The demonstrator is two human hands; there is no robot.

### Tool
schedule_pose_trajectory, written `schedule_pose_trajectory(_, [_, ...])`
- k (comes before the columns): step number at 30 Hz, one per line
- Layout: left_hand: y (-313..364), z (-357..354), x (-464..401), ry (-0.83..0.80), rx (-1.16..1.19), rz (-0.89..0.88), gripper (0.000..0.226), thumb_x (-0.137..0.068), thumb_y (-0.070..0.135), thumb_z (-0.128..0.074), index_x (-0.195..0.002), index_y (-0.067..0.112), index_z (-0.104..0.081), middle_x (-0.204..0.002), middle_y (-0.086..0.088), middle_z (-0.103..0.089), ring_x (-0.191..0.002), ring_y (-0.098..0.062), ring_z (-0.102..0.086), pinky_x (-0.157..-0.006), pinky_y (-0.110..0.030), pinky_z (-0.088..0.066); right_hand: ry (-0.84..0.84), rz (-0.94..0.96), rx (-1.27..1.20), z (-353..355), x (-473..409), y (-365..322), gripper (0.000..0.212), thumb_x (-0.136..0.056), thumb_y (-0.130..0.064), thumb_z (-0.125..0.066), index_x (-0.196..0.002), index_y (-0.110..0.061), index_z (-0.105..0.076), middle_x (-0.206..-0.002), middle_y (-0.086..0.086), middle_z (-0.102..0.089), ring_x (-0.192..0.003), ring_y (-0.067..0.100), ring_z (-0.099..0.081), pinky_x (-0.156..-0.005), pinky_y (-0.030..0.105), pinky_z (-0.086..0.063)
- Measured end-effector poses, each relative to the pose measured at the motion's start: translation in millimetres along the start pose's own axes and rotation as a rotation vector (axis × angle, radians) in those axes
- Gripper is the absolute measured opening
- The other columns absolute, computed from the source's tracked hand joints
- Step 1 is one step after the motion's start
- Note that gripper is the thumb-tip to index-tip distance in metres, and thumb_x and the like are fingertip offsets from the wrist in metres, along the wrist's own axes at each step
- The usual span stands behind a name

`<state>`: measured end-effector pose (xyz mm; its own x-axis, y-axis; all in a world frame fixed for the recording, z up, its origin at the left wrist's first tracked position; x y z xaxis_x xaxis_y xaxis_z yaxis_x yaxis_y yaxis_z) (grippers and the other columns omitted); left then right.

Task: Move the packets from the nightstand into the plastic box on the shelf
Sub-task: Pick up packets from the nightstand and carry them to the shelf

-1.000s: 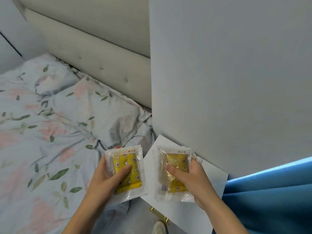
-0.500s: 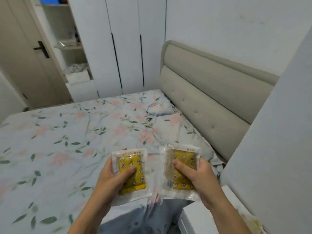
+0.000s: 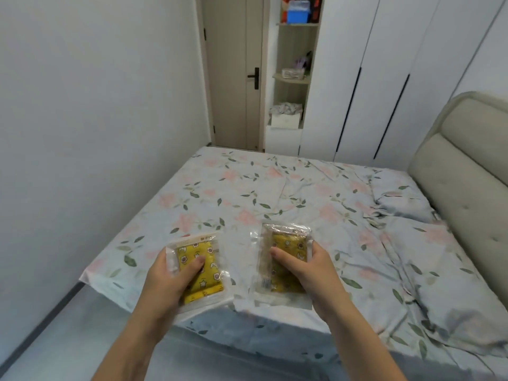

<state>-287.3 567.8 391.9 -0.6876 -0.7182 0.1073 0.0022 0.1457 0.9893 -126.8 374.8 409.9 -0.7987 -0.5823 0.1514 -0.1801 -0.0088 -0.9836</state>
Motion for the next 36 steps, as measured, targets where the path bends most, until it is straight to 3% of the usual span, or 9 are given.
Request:
schedule_pose_trajectory(4, [11.7,66.4,9.2,0.123,-0.003,-0.052,0.047,-0.065,0.037,-0.077,-0.108,0.025,-0.061,-0.095,0.0,-0.077,-0.082,-0.021,-0.075,-0.061,-0.029,-0.06,-0.104,-0.017,0.062,-71.9,-14.2,3.8,0.043,-0.063,-0.035,-0.085,-0.102,-0.027,-0.066,-0.089,-0.006,-0.075,-0.083,0.014,-0.073,-0.067,0.029,-0.06])
schedule_pose_trajectory(9, [20.1,137.7,7.6,0.25,-0.001,-0.084,0.052,-0.064,0.035,-0.08,-0.112,0.024,-0.062,-0.097,0.0,-0.077,-0.084,-0.02,-0.075,-0.062,-0.029,-0.06,-0.223,0.01,0.11,-150.0,-37.6,0.5,0.05,-0.054,-0.046,-0.08,-0.098,-0.03,-0.064,-0.086,-0.011,-0.073,-0.079,0.01,-0.071,-0.06,0.021,-0.057])
schedule_pose_trajectory(13, [24.4,192.2,-9.7,0.36,0.002,-0.08,0.05,-0.061,0.038,-0.08,-0.106,0.026,-0.063,-0.093,0.002,-0.077,-0.08,-0.017,-0.075,-0.058,-0.027,-0.059,-0.306,0.012,0.15,-214.5,-68.9,3.3,0.039,-0.069,-0.035,-0.082,-0.103,-0.027,-0.064,-0.097,-0.002,-0.073,-0.088,0.017,-0.071,-0.066,0.028,-0.06])
schedule_pose_trajectory(16, [30.6,235.9,-38.9,0.409,-0.007,-0.077,0.051,-0.059,0.041,-0.08,-0.105,0.028,-0.063,-0.094,0.003,-0.077,-0.081,-0.016,-0.075,-0.061,-0.028,-0.06,-0.346,0.015,0.159,-267.0,-101.6,8.3,0.035,-0.072,-0.032,-0.081,-0.103,-0.027,-0.065,-0.097,-0.003,-0.073,-0.088,0.017,-0.071,-0.062,0.024,-0.058])
schedule_pose_trajectory(20, [46.3,295.1,-99.8,0.447,-0.009,-0.088,0.051,-0.057,0.042,-0.079,-0.104,0.033,-0.063,-0.093,0.007,-0.077,-0.079,-0.012,-0.075,-0.057,-0.022,-0.058,-0.366,0.005,0.159,-340.7,-162.2,15.3,0.033,-0.071,-0.03,-0.083,-0.1,-0.026,-0.067,-0.092,-0.005,-0.075,-0.083,0.015,-0.072,-0.066,0.027,-0.06])
schedule_pose_trajectory(25, [70.4,370.8,-174.6,0.511,-0.01,-0.085,0.053,-0.061,0.039,-0.077,-0.111,0.036,-0.06,-0.094,0.009,-0.076,-0.08,-0.012,-0.075,-0.057,-0.023,-0.058,-0.391,-0.024,0.156,-437.1,-238.2,17.8,0.029,-0.071,-0.032,-0.083,-0.095,-0.028,-0.067,-0.085,-0.011,-0.076,-0.081,0.011,-0.072,-0.058,0.02,-0.055])
schedule_pose_trajectory(30, [81.2,445.1,-209.0,0.598,0.042,-0.065,0.059,-0.061,0.036,-0.08,-0.117,0.039,-0.06,-0.099,0.005,-0.076,-0.086,-0.019,-0.075,-0.067,-0.04,-0.062,-0.445,-0.063,0.206,-528.3,-281.3,17.7,0.036,-0.072,-0.035,-0.082,-0.103,-0.026,-0.067,-0.095,-0.004,-0.074,-0.09,0.018,-0.07,-0.07,0.03,-0.058])
schedule_pose_trajectory(34, [82.8,508.1,-234.9,0.651,0.081,-0.047,0.06,-0.061,0.036,-0.08,-0.118,0.037,-0.061,-0.101,0.001,-0.075,-0.088,-0.022,-0.075,-0.069,-0.042,-0.061,-0.473,-0.075,0.238,-595.6,-309.6,23.8,0.039,-0.071,-0.037,-0.082,-0.105,-0.025,-0.067,-0.098,-0.002,-0.074,-0.093,0.021,-0.07,-0.082,0.038,-0.059])
schedule_pose_trajectory(36, [82.8,541.9,-253.5,0.662,0.096,-0.044,0.057,-0.062,0.034,-0.08,-0.116,0.035,-0.061,-0.099,0.001,-0.076,-0.085,-0.021,-0.075,-0.063,-0.035,-0.061,-0.467,-0.075,0.252,-630.9,-325.1,29.3,0.037,-0.072,-0.037,-0.081,-0.103,-0.026,-0.067,-0.097,-0.002,-0.075,-0.093,0.021,-0.07,-0.083,0.039,-0.059])
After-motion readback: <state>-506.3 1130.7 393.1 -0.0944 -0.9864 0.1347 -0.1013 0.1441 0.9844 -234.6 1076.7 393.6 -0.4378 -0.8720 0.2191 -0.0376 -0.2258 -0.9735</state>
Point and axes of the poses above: each hand's wrist, its own x-axis away from the middle knuckle, its own z-axis out of the back of the hand, y = z × x, the point moved 2 cm from there along -x, towards the middle knuckle
